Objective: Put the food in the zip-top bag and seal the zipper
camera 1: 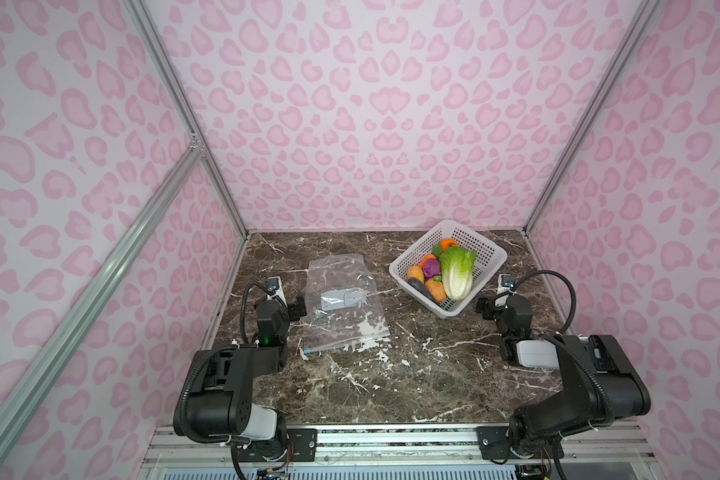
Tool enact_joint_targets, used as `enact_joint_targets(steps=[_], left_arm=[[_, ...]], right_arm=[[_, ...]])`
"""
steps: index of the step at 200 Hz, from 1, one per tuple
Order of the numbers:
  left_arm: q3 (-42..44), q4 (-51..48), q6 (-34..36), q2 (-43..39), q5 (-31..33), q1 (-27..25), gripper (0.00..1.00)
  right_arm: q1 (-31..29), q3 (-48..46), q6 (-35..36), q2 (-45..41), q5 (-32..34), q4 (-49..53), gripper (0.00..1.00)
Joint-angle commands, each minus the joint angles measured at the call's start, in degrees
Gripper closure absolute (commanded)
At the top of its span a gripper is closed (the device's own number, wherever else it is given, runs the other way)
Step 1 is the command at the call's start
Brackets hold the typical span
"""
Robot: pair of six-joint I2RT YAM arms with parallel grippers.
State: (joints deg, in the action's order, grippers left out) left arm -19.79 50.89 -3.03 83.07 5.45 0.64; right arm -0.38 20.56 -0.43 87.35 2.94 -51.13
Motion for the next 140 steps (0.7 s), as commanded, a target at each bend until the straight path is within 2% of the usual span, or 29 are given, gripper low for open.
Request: enact_joint_targets(steps=[1, 39, 65, 88, 103, 124, 140], left_arm=[[-1.57, -2.74, 0.18, -3.06, -0.13, -0.02, 0.03], [-5.42, -14.49, -0.27, -10.83, -0.36, 0.02, 0.02], [-13.24, -27.89, -3.02, -13.64, 0.81, -0.03, 0.02], [-20.3, -39.23, -5.06, -14.66, -1.98, -0.62, 0.03], [-23.97, -46.52, -4.86, -15.08, -5.65, -1.72, 0.03], [-28.52, -55.56, -3.79, -14.88, -9.03, -4.68, 0.03], [-30.11, -58.97, -3.16, -14.69, -10.04, -7.88, 0.03]], right_arm=[[-0.04, -0.68, -0.63, -2.19, 0.6, -1.56, 0.06], [-0.01, 1.51, -3.01, -8.14, 3.74, 8.94, 0.07], [-0.06, 4.99, -5.98, -10.97, 3.54, 19.06, 0.08], [-0.14, 9.58, -8.49, -13.22, 3.2, 30.57, 0.09], [-0.34, 12.5, -9.85, -15.07, 0.77, 37.47, 0.09], [-3.62, 15.77, -9.94, -17.94, -1.69, 45.49, 0.1], [-9.98, 18.16, -9.36, -19.55, 0.09, 50.95, 0.1]])
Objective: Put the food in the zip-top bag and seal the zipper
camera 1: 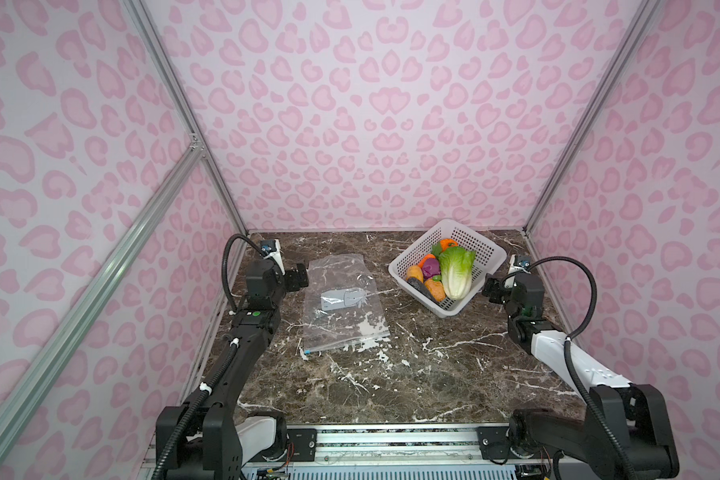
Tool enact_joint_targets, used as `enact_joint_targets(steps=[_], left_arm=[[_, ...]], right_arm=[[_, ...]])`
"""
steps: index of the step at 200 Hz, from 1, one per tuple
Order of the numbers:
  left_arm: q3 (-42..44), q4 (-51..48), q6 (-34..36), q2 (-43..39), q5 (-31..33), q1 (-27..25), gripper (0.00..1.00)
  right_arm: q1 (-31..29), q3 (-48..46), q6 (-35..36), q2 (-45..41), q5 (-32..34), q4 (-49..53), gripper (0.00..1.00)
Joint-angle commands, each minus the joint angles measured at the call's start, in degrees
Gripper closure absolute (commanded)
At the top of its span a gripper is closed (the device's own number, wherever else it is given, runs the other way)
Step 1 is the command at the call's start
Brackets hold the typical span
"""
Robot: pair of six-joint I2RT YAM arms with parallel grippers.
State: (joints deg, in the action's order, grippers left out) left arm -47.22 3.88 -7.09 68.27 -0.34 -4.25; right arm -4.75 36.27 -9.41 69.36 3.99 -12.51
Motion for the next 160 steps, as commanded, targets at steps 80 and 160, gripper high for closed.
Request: enact_joint_targets(steps=[80, 160], left_arm=[[-8.47, -19.52, -1.25, 9.38, -3.28, -13.83, 0.01], [-9.43, -20.5, -4.39, 10.65, -2.7, -13.85, 0.0]], right_arm=[[-37.7, 13.57, -13.79, 5.95, -3.03, 17.75, 0.28], [-44.22, 15.47, -24.9, 25.35, -3.3, 8.14, 0.44]])
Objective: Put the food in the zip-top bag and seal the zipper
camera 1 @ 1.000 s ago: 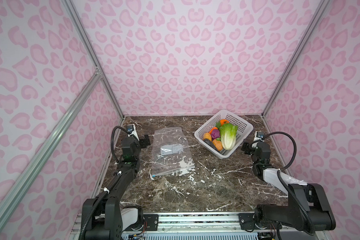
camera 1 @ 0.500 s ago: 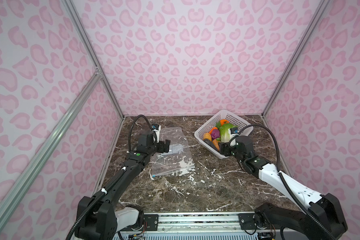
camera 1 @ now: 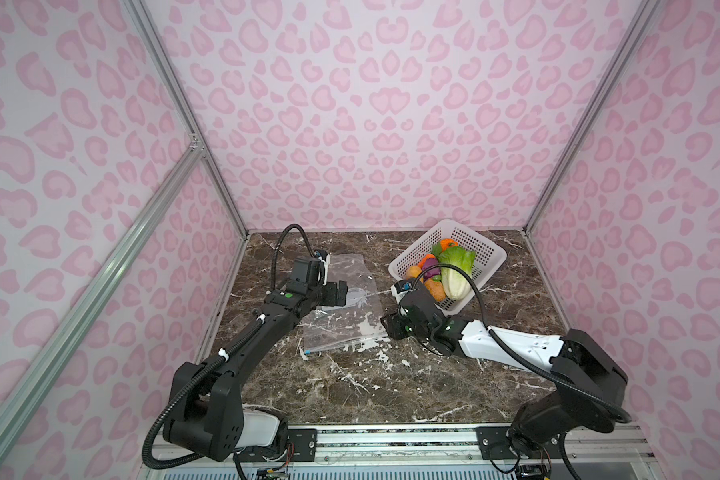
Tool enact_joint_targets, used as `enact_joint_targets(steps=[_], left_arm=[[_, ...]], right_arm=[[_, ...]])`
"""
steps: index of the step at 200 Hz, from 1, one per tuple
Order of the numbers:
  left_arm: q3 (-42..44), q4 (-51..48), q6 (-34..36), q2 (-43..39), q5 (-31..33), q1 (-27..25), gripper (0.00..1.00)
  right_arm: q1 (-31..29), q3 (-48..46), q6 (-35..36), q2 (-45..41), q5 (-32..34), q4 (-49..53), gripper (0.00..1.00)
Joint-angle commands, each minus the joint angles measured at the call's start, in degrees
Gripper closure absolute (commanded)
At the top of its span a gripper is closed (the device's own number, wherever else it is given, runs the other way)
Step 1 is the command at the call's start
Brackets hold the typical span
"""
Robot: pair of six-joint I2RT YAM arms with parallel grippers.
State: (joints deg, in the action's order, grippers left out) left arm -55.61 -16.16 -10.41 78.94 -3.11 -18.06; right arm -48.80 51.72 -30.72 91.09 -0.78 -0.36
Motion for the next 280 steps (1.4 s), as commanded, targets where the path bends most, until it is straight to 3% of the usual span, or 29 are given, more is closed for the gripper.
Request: enact_joint_targets(steps=[1, 55, 114, 127, 167, 222, 262, 280], left_arm=[[-1.01, -0.45, -1.13, -0.06, 0.06, -0.04, 0.0], [-1.16, -0.62, -1.36, -0.18, -0.33, -0.11, 0.0], [-1.34, -0.93, -2.19, -0.31, -0.89, -0.04, 0.01], [-1.25, -0.84, -2.2, -0.36, -1.1, -0.09, 0.01], [-1.46, -0.71, -1.24, -0.9, -2.85, -0.05, 0.02], [-1.05, -3.22, 4.72, -5.05, -3.74, -1.4, 0.03], [-1.91, -9.88, 11.54, -8.35, 3.43, -9.96, 0.04], [-0.73, -11.14, 11.67, -9.09, 2.73, -12.7, 0.07]], right_arm=[[-0.17, 0.07, -3.57, 3.86, 1.6, -4.11, 0.44], [0.24, 5.1, -3.17, 14.74, 2.12, -5.67, 0.46], [0.3, 8.62, -3.26, 20.6, 1.08, -4.83, 0.47], [0.31, 8.75, -3.12, 21.01, 0.71, -5.02, 0.56], [0.6, 9.27, -1.53, 19.57, -1.19, -4.48, 1.0], [1.66, 13.25, 9.9, 13.74, -2.83, 7.59, 1.0], [5.09, 15.33, 15.9, 9.35, -7.15, 16.05, 1.0], [7.09, 16.48, 18.01, 7.92, -10.28, 19.02, 1.0]])
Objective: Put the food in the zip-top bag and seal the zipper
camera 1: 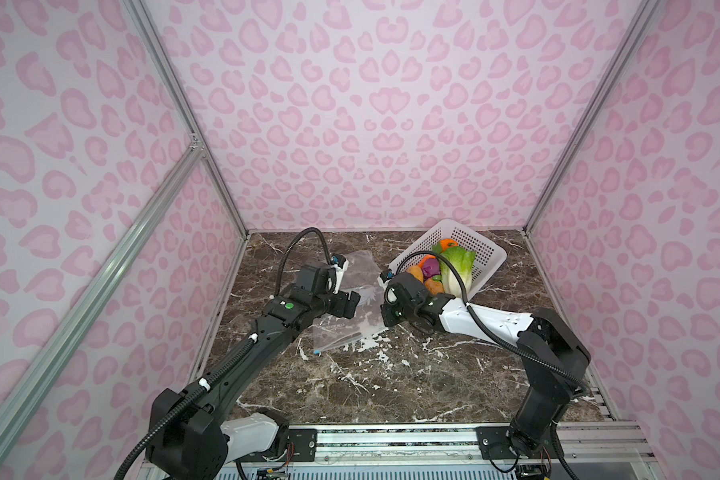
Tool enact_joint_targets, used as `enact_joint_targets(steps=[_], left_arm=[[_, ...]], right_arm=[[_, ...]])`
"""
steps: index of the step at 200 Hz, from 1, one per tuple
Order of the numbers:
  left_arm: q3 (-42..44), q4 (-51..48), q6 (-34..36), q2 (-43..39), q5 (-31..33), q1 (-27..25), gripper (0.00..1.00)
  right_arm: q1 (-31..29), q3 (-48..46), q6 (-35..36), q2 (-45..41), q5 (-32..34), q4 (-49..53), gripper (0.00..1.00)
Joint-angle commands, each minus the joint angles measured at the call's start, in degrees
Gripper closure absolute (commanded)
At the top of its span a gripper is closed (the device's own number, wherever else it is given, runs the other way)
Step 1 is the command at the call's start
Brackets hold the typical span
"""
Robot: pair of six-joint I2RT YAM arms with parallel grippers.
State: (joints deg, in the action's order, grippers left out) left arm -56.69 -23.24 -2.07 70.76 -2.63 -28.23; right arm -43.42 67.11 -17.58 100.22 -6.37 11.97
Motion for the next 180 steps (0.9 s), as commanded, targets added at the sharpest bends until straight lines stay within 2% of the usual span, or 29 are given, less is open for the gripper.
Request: enact_joint_targets(steps=[1, 36, 64, 103, 142, 165, 180], left_arm=[[0.48, -4.07, 3.35, -0.9, 2.13, -2.67, 0.08], [3.64, -5.74, 5.78, -0.16, 1.8, -7.64, 0.13], [5.23, -3.21, 6.42, 2.22, 1.93, -11.23, 0.16], [4.83, -2.56, 6.46, 7.45, 3.09, -12.86, 0.21], [4.98, -1.56, 5.85, 9.8, 3.92, -13.41, 0.22], [4.74, -1.54, 5.34, 10.64, 7.0, -13.51, 0.28], [4.65, -1.38, 4.98, 11.03, 8.89, -13.52, 0.38]], right_arm=[[1.82, 1.14, 4.99, -1.28, -4.87, 6.81, 1.0], [4.53, 3.7, 8.25, -2.92, -9.91, 10.49, 1.0], [5.78, 6.16, 9.81, -2.58, -11.69, 13.41, 1.0], [5.8, 6.83, 10.14, -2.49, -12.84, 14.49, 1.0], [5.81, 6.1, 9.61, -2.75, -13.54, 13.79, 1.0], [5.8, 5.91, 9.53, -2.84, -13.91, 13.7, 1.0], [5.79, 5.76, 9.44, -2.93, -14.35, 13.57, 1.0]])
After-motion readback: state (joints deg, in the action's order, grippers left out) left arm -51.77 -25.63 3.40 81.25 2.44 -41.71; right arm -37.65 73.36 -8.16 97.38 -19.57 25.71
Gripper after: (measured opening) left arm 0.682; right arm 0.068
